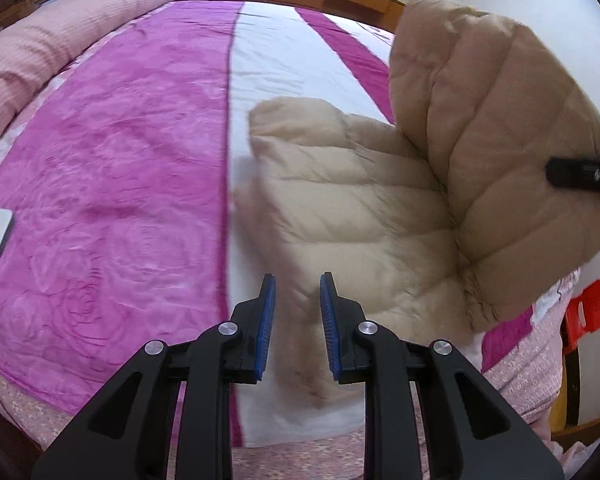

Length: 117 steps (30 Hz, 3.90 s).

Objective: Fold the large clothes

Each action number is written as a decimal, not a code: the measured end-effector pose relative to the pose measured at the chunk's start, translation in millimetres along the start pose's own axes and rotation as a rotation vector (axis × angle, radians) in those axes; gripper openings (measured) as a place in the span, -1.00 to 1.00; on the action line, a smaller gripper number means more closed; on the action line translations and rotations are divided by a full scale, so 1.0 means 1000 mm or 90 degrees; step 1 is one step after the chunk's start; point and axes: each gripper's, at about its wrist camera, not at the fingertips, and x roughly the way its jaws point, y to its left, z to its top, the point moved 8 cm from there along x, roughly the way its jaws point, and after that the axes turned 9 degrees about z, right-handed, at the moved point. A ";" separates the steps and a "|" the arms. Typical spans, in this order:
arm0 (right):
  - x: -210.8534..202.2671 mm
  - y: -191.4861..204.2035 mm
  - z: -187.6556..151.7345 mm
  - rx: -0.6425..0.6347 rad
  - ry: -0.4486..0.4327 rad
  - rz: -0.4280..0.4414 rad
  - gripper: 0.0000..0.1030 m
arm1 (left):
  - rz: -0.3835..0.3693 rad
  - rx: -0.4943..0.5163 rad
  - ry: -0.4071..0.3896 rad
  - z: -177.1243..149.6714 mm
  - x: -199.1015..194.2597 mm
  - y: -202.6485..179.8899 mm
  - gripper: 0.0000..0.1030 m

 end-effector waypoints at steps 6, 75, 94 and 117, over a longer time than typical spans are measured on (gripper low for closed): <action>0.059 0.030 -0.002 -0.040 0.072 0.002 -0.35 | 0.009 -0.030 0.001 -0.002 0.004 0.029 -0.56; 0.062 -0.076 -0.022 0.060 -0.069 0.102 0.66 | 0.073 -0.239 0.000 -0.009 0.030 0.063 0.48; 0.034 -0.087 0.004 0.108 -0.172 0.338 0.09 | -0.200 -0.259 -0.019 0.038 0.042 0.011 -0.29; -0.056 -0.162 -0.042 0.122 -0.280 -0.057 0.07 | -0.011 -0.082 0.021 0.041 0.090 -0.091 -0.16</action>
